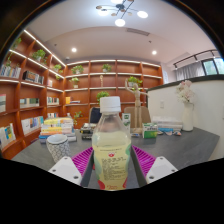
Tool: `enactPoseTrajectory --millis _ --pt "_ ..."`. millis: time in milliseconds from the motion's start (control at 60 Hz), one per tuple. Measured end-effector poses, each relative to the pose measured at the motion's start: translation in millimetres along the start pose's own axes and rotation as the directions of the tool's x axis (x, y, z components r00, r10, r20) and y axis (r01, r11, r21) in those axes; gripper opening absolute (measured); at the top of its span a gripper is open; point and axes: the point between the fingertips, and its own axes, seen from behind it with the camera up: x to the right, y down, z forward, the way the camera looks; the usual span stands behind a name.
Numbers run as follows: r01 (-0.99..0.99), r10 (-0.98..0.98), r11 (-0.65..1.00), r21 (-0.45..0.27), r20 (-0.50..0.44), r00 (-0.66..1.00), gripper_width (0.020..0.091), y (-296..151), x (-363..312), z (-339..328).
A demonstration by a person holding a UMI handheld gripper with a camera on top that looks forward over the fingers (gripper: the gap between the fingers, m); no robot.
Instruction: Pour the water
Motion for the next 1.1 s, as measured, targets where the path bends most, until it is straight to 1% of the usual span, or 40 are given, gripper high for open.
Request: enactPoseTrajectory --millis 117,183,250,267,283,300,317,333,367,617,717,800,883,950,1017,1100 --pt "0.006 -0.006 1.0 0.019 0.0 1.0 0.0525 -4.0 -0.4 3.9" --pt "0.013 -0.013 1.0 0.014 0.001 1.0 0.0507 -2.6 -2.1 4.4" --pt "0.018 -0.018 1.0 0.016 0.004 1.0 0.0471 -2.7 -2.4 4.7" --pt "0.021 -0.021 1.0 0.017 0.007 1.0 0.0444 -4.6 -1.9 6.1" --pt "0.022 -0.022 1.0 0.018 0.008 1.0 0.044 -3.8 -2.6 5.4" --pt "0.022 -0.022 1.0 0.02 0.008 1.0 0.0407 -3.1 -3.9 3.6" --pt "0.02 -0.02 1.0 0.019 0.008 1.0 0.0407 -2.5 -4.0 3.1" --pt "0.02 -0.021 1.0 0.021 0.007 1.0 0.0374 -2.7 -3.8 3.2" --pt "0.017 -0.017 1.0 0.019 0.004 1.0 0.036 -2.2 -3.6 2.8" --pt "0.078 -0.078 0.997 0.024 0.007 0.997 0.036 -2.9 -6.2 4.8" --pt "0.117 -0.117 0.993 0.008 0.017 0.993 0.0359 -2.2 -12.4 6.1" --pt "0.19 -0.19 0.982 -0.013 0.016 0.982 0.036 -4.4 -11.0 10.1" --pt "0.312 -0.312 0.949 -0.031 0.006 0.95 0.0358 -11.4 -11.0 17.0" --pt "0.447 -0.447 0.894 -0.042 0.005 0.894 0.0359 -15.7 -15.5 31.1" --pt "0.606 -0.607 0.794 -0.05 0.01 0.795 0.0358 -22.0 -18.0 45.1" --pt "0.789 -0.79 0.612 -0.05 -0.006 0.613 0.0359 -29.8 -26.1 65.0"
